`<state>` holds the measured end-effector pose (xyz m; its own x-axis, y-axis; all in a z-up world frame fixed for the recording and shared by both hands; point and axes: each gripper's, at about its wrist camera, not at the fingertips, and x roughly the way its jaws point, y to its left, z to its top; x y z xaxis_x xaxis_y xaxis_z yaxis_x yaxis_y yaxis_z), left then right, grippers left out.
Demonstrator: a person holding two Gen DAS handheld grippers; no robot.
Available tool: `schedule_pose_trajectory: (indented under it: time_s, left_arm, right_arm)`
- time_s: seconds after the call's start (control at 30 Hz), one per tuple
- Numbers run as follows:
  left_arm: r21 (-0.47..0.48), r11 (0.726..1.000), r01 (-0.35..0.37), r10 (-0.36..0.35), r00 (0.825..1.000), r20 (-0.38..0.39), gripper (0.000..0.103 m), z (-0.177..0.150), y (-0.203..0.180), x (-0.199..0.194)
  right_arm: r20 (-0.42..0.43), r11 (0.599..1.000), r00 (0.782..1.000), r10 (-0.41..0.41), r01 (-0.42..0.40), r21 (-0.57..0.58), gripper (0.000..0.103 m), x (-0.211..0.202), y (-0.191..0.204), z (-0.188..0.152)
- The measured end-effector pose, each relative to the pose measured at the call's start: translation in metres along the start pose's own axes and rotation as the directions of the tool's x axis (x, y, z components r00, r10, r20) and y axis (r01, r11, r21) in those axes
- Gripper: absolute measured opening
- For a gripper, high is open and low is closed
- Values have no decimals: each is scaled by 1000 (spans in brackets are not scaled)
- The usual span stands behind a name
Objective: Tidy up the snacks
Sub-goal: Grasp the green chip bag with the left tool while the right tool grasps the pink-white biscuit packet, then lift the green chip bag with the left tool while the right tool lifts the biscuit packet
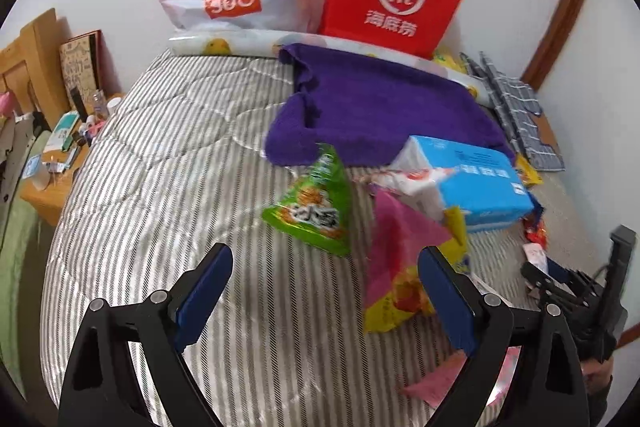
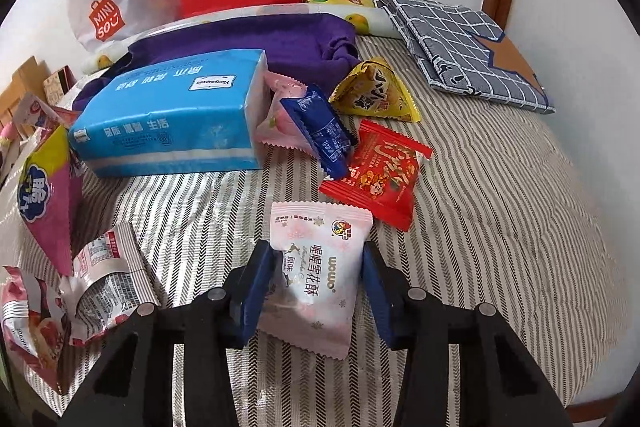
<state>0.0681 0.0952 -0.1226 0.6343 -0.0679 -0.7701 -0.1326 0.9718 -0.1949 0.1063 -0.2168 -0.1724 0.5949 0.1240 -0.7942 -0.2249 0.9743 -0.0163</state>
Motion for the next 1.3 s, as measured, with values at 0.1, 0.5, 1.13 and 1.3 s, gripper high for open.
schedule_pose_trajectory:
  time_s: [0.1, 0.5, 1.13, 1.3]
  left_arm:
    - [13, 998, -59, 59, 998, 15, 89, 7, 4, 7]
    - [91, 995, -31, 36, 998, -48, 76, 28, 7, 58]
    - [97, 994, 41, -35, 997, -64, 61, 24, 6, 71]
    - [66, 997, 49, -47, 998, -42, 61, 23, 13, 54]
  right_arm:
    - [12, 1000, 1000, 5, -6, 30, 45, 1, -3, -1]
    - [43, 999, 999, 6, -7, 34, 49, 4, -4, -1]
    - [47, 999, 999, 12, -14, 38, 44, -2, -9, -4]
    - [54, 999, 998, 20, -22, 50, 42, -10, -8, -4]
